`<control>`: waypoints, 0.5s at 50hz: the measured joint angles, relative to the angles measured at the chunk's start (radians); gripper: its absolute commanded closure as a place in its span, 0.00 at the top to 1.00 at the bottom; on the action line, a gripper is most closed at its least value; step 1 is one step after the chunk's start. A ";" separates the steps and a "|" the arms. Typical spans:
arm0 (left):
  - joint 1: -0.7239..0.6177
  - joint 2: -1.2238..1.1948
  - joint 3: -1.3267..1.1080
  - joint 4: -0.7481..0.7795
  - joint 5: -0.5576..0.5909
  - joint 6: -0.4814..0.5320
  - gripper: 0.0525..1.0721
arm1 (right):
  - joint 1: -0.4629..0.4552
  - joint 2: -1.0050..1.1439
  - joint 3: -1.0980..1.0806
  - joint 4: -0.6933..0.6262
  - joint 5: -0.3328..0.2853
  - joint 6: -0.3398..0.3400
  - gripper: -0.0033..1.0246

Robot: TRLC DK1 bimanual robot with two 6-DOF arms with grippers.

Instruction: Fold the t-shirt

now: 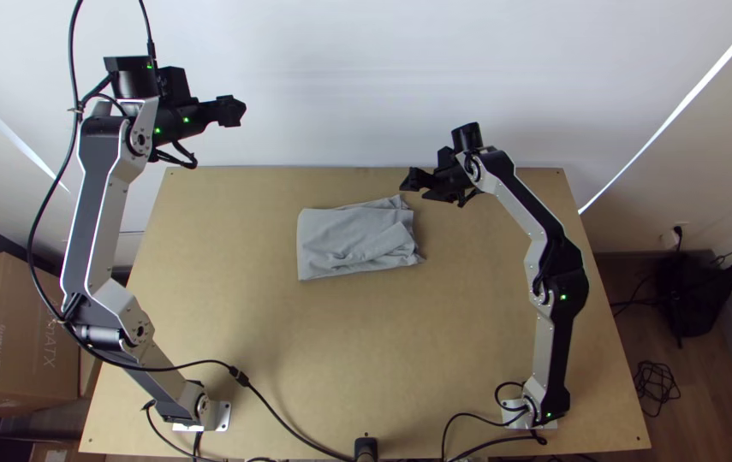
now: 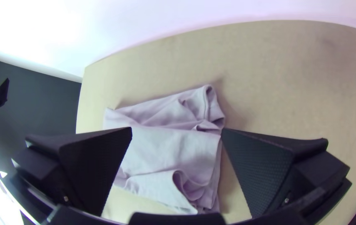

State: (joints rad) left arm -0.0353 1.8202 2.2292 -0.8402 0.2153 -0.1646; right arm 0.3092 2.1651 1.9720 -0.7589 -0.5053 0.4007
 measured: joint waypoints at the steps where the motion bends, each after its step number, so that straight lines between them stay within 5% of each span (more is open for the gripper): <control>1: 0.000 -0.001 0.000 0.000 0.000 0.000 0.96 | 0.003 -0.007 -0.014 -0.002 -0.004 0.000 0.96; 20: 0.000 -0.002 0.000 0.000 0.000 0.000 0.96 | 0.104 -0.020 -0.160 -0.037 -0.043 0.011 0.96; 25: 0.002 -0.002 0.000 0.000 0.000 0.000 0.96 | 0.132 -0.020 -0.161 -0.043 -0.045 0.014 0.85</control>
State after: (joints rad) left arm -0.0330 1.8183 2.2292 -0.8406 0.2153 -0.1646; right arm 0.4412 2.1448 1.8114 -0.8017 -0.5503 0.4149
